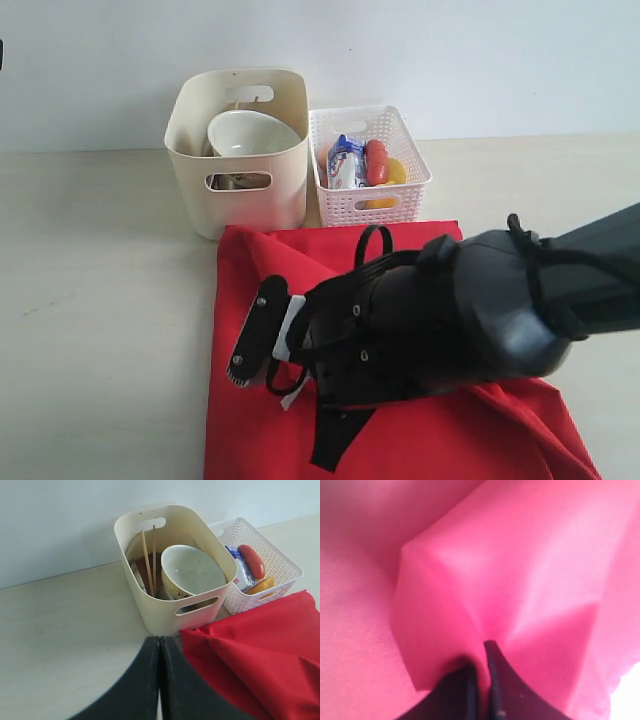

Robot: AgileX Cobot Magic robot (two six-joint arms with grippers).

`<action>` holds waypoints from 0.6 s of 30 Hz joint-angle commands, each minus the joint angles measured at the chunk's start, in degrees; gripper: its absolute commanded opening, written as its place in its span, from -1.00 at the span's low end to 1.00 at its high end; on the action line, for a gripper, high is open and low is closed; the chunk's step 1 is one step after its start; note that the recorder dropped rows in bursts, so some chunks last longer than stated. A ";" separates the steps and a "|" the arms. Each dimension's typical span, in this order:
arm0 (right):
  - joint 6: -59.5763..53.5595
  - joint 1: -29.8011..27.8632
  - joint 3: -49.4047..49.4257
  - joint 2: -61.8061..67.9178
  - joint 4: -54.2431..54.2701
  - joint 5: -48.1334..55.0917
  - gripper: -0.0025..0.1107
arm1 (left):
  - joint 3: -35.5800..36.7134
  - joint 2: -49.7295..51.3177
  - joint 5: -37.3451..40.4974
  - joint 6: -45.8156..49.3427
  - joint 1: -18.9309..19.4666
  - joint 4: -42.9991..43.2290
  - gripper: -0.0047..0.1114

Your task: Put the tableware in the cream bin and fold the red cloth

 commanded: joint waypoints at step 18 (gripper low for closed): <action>11.05 -35.02 -7.74 -3.05 7.57 -14.25 -0.87 | 0.26 -0.35 0.29 -0.31 -0.05 -1.98 -0.92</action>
